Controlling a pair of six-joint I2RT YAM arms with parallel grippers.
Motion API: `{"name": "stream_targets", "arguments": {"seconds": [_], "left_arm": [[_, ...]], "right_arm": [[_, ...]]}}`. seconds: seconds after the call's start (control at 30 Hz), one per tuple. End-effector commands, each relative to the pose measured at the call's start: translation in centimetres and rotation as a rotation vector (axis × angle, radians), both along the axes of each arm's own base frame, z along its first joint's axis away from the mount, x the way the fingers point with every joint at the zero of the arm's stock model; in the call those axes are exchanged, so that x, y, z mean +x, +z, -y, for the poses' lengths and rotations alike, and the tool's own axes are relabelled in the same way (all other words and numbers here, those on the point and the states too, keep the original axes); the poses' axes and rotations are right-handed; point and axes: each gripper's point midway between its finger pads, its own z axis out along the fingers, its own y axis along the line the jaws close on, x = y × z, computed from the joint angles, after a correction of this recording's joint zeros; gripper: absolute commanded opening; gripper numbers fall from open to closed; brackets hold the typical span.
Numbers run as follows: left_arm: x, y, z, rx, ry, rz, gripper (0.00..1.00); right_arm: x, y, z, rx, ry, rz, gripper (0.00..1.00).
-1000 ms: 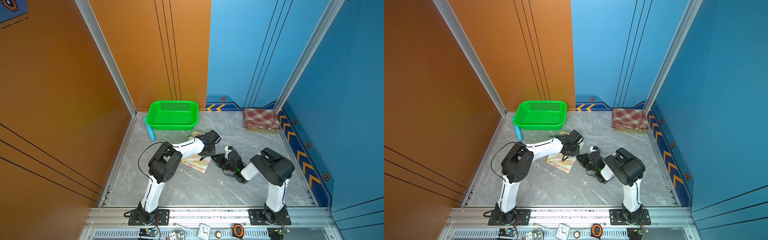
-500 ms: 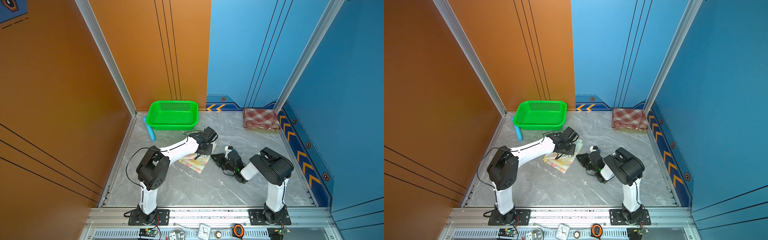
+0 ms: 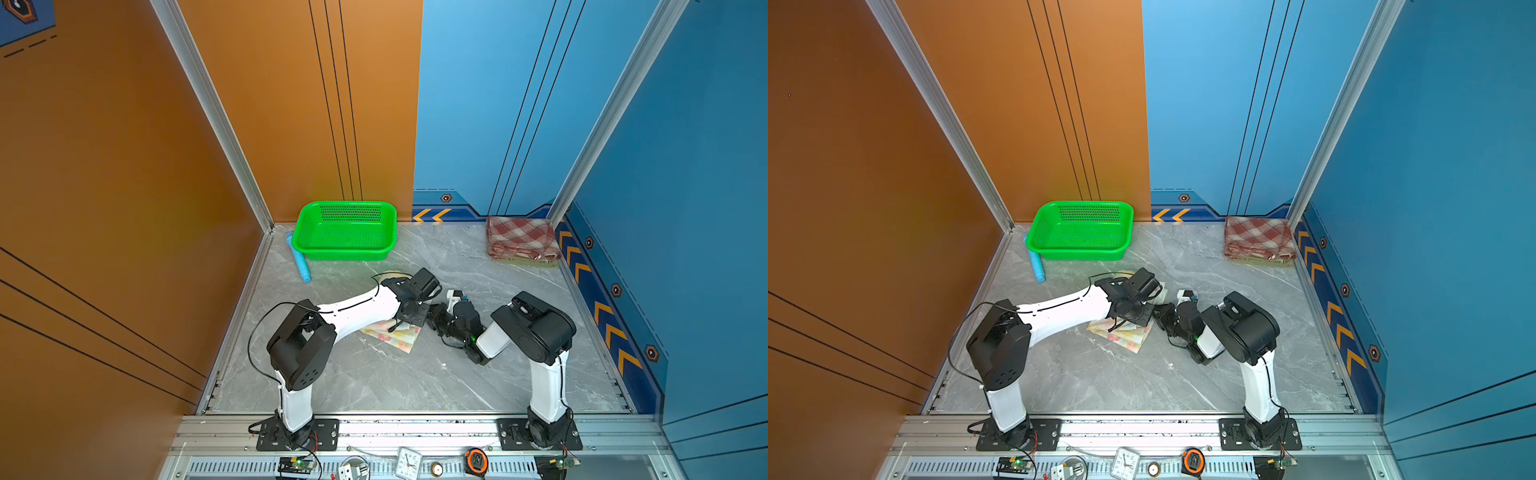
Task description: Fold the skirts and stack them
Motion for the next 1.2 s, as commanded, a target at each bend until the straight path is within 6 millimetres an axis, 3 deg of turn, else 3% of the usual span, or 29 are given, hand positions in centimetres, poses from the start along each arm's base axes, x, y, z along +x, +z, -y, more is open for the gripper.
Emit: {"name": "stream_targets", "arguments": {"seconds": [0.0, 0.13, 0.37, 0.5, 0.83, 1.17], "left_arm": [[-1.2, 0.6, -0.8, 0.035, -0.040, 0.011, 0.00], [-1.6, 0.6, -1.3, 0.044, -0.038, 0.015, 0.00], [-1.1, 1.5, -1.7, 0.034, -0.013, 0.043, 0.00], [-0.8, 1.4, -1.7, 0.024, 0.000, 0.044, 0.00], [-0.1, 1.1, -1.2, -0.004, 0.020, 0.053, 0.00], [0.3, 0.8, -1.3, -0.010, 0.027, 0.056, 0.00]], "right_arm": [[-5.4, -10.1, 3.3, -0.216, -0.003, -0.326, 0.15], [-5.6, -10.1, 3.6, -0.220, -0.010, -0.327, 0.16], [-6.2, -9.9, 4.5, -0.248, -0.017, -0.317, 0.31], [-6.2, -8.6, 5.4, -0.262, -0.032, -0.289, 0.32], [-8.4, -8.7, 7.6, -0.497, -0.001, -0.347, 0.28], [-8.9, -6.5, 8.3, -0.612, -0.004, -0.299, 0.27]]}}
